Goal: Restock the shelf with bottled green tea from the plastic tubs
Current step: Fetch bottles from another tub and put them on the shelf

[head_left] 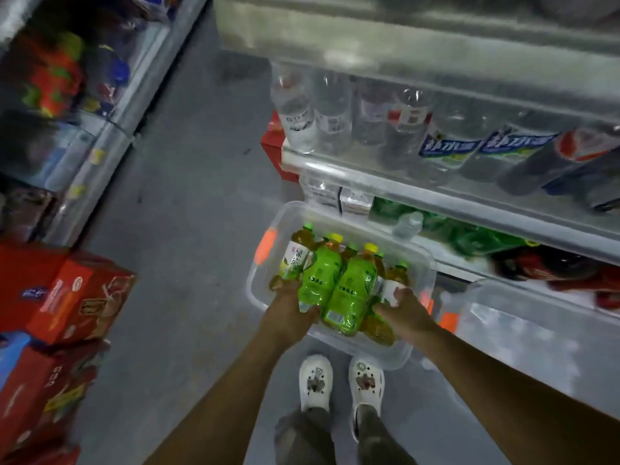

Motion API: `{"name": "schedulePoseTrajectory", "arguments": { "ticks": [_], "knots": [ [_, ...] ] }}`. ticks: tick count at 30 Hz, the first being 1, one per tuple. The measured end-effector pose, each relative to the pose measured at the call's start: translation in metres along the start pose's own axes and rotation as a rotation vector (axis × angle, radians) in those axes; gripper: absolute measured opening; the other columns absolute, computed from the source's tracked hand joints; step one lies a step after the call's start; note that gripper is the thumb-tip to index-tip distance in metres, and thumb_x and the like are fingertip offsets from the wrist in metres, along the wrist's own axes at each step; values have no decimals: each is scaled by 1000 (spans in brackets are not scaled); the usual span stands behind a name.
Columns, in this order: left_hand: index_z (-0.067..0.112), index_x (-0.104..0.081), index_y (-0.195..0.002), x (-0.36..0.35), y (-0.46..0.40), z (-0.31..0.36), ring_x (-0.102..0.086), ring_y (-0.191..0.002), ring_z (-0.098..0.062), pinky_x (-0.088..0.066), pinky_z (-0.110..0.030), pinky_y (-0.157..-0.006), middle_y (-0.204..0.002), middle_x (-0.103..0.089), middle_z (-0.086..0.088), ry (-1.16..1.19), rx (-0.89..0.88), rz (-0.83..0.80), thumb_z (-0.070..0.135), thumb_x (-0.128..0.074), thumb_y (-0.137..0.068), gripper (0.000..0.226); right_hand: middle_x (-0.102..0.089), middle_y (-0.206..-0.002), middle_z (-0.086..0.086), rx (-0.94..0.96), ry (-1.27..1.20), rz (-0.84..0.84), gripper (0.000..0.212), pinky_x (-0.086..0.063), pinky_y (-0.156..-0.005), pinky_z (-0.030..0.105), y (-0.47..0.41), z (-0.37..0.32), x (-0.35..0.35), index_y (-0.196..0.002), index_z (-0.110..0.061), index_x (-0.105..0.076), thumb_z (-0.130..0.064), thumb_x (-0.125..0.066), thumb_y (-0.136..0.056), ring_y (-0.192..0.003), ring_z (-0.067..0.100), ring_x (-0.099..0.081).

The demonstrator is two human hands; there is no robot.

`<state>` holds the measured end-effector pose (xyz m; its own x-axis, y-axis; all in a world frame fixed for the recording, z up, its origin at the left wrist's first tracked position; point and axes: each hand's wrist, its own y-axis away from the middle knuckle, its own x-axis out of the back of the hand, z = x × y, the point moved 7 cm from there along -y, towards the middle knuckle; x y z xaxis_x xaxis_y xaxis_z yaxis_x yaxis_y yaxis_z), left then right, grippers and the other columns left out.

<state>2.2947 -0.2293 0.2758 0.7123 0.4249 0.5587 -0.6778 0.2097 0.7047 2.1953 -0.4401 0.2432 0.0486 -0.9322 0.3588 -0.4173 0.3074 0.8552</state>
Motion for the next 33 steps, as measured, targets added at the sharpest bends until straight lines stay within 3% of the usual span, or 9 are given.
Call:
{"name": "schedulePoseTrajectory", "arguments": {
  "ticks": [3,6,14,19,23,27,29,30,33],
  "knots": [
    [15,-31,-155,-17,-47,-11,-38,-139,-32,-34,-35,-113,-148,-38,-16,-70,-4,-5,30,-74,-87,81,-31,-157,18,-133,-189,19,95,-45,-101,38,-40,4,-30,-156,-5,-12,-40,-70,-89,-138,37,-40],
    [14,-14,-159,-34,-82,-23,-28,-143,-35,-31,-42,-115,-153,-28,-17,-121,11,3,27,-77,-84,99,-18,-162,19,-257,-325,82,117,-40,-109,54,-71,11,-61,-157,-11,3,-50,-76,-79,-144,42,-28],
    [17,6,-159,-68,-124,-43,-34,-140,-38,-39,-54,-108,-156,-22,-14,-161,-19,-45,34,-83,-75,124,-29,-158,17,-221,-567,379,135,-31,-114,61,-104,9,-104,-154,-18,-11,-59,-88,-51,-143,44,-29],
    [17,5,-159,-65,-128,-46,-37,-138,-41,-41,-58,-108,-157,-24,-17,-126,-80,-69,35,-87,-70,130,-51,-141,13,-182,-543,403,109,-44,-106,46,-104,14,-98,-145,-14,-26,-48,-88,-61,-127,36,-52],
    [27,-1,-158,-61,-130,-41,-51,-127,-34,-49,-54,-101,-144,-47,-12,22,-107,-93,46,-81,-58,130,-55,-134,13,-165,-554,363,90,-46,-98,38,-106,14,-92,-137,-13,-31,-40,-86,-70,-119,34,-56],
    [27,-29,-150,-53,-119,-38,-67,-103,-17,-60,-40,-86,-115,-66,2,273,-4,-210,23,-84,-71,96,-57,-123,5,-146,-658,287,92,-45,-99,35,-91,13,-74,-133,-14,-34,-40,-89,-64,-111,25,-57],
    [32,-35,-142,-42,-103,-31,-66,-105,-15,-57,-34,-90,-122,-65,4,367,49,-272,19,-82,-79,80,-61,-122,6,-140,-724,247,104,-48,-102,45,-76,12,-61,-132,-14,-40,-48,-91,-48,-109,26,-61],
    [33,-29,-150,-37,-94,-29,-62,-111,-18,-52,-36,-98,-133,-59,3,390,69,-297,24,-81,-81,87,-63,-120,7,-141,-754,213,105,-51,-99,50,-65,11,-53,-131,-15,-43,-50,-91,-45,-107,28,-63],
    [31,-12,-160,-18,-66,-21,-49,-121,-24,-36,-46,-110,-160,-33,-6,478,104,-332,40,-80,-79,106,-67,-107,6,-113,-839,85,69,-56,-84,46,-32,4,-29,-119,-20,-50,-42,-87,-65,-94,28,-68]
  ]
}}
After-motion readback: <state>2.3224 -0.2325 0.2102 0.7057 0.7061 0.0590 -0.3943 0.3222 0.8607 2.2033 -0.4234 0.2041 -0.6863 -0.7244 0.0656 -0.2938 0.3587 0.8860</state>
